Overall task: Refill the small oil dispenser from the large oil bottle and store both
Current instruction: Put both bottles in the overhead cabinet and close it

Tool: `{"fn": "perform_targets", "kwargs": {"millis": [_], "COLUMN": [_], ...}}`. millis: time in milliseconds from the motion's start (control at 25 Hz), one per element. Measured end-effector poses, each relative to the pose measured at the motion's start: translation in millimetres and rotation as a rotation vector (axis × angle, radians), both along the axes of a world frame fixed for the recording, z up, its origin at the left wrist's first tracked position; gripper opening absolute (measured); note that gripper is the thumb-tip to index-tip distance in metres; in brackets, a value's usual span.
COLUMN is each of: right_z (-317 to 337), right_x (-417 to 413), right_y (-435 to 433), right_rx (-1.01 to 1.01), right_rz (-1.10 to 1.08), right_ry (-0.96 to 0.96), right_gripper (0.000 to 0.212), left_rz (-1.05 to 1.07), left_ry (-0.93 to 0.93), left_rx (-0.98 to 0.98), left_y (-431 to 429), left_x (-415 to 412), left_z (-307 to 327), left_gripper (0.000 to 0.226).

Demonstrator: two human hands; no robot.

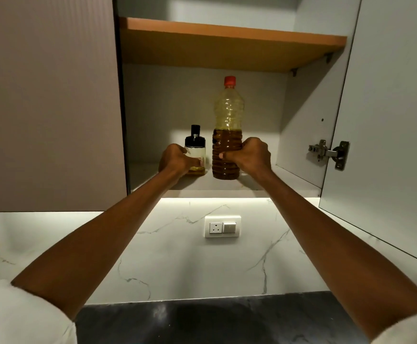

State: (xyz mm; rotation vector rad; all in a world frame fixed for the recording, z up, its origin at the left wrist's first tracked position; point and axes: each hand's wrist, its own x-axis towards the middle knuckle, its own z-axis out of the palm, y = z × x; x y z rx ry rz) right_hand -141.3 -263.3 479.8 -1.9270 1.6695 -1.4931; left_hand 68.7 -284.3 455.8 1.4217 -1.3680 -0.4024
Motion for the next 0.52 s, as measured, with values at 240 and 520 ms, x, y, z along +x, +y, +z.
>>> {"fn": "perform_targets", "kwargs": {"millis": [240, 520], "right_z": [0.2, -4.7], "right_x": [20.4, 36.3], "right_y": [-46.3, -78.8], "right_rx": [0.034, 0.044], "right_rz": [-0.034, -0.045], "right_ry": [0.003, -0.022], "right_gripper": [0.061, 0.063], "left_rz": [0.009, 0.074], "left_ry": [-0.032, -0.031], "left_rx": [0.074, 0.108], "left_y": [-32.8, -69.3], "left_x": [4.8, 5.7], "left_z": [11.4, 14.6], "left_gripper": [0.053, 0.063]}}
